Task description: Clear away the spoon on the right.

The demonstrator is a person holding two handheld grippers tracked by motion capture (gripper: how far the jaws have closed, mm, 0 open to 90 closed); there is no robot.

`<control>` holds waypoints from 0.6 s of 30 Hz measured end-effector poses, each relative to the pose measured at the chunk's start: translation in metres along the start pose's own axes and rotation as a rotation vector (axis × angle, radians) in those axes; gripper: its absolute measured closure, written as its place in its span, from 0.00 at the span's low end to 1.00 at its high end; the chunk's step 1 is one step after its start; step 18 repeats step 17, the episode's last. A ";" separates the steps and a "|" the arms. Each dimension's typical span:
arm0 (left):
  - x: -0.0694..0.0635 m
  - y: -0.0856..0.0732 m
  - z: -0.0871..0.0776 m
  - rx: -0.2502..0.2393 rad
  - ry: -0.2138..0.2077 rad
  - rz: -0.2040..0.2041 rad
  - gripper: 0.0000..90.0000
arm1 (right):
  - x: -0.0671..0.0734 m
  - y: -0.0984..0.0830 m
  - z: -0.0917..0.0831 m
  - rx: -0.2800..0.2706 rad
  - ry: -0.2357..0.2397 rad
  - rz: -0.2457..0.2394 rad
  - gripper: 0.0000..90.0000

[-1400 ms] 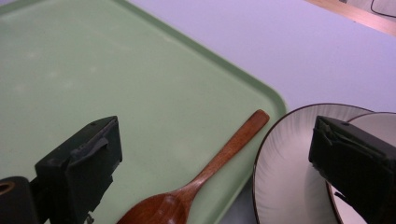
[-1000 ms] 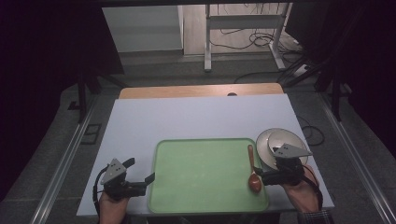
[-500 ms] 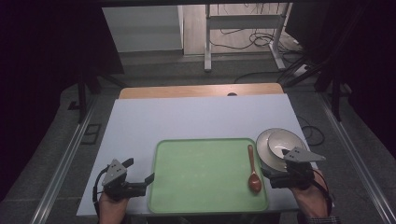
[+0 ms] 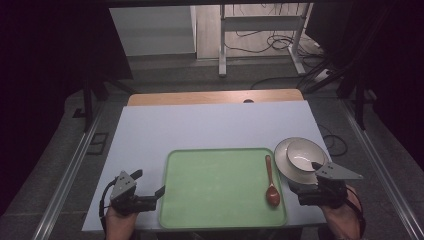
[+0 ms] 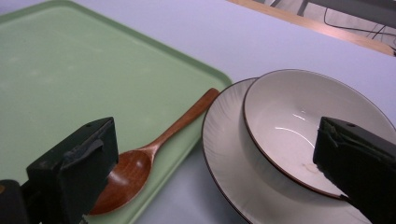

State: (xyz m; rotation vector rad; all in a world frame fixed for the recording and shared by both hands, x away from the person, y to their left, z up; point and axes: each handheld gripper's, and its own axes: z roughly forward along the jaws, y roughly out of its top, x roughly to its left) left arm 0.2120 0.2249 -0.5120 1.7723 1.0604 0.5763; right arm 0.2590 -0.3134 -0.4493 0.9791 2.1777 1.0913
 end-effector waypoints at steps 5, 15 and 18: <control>0.000 -0.001 0.000 -0.002 0.010 0.011 0.02 | -0.004 -0.008 -0.003 0.003 -0.017 0.010 0.00; -0.001 -0.001 0.001 -0.001 0.016 0.024 0.01 | -0.011 -0.020 -0.005 0.017 -0.028 0.040 0.00; -0.001 -0.001 0.001 -0.002 0.016 0.025 0.01 | -0.012 -0.021 -0.004 0.025 -0.035 0.036 0.00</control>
